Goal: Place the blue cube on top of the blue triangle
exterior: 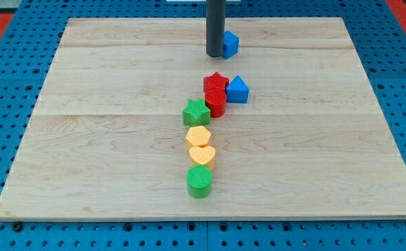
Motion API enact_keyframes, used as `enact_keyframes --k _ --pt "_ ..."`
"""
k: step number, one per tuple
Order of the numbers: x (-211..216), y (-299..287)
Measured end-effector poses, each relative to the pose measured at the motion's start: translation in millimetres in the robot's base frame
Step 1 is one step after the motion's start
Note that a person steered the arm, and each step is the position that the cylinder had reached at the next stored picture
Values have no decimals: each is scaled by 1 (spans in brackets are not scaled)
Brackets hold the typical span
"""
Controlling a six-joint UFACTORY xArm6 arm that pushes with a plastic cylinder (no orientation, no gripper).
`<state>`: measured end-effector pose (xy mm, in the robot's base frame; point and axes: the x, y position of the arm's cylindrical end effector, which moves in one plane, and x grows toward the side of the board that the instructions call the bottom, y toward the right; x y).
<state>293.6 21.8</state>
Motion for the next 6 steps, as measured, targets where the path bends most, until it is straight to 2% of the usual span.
enact_keyframes --k 1,2,3,4,5,6 --pt "-10 -6" --pt "-34 -45" --pt "-92 -70" --pt "-101 -53" --pt "-61 18" --pt "-30 33"
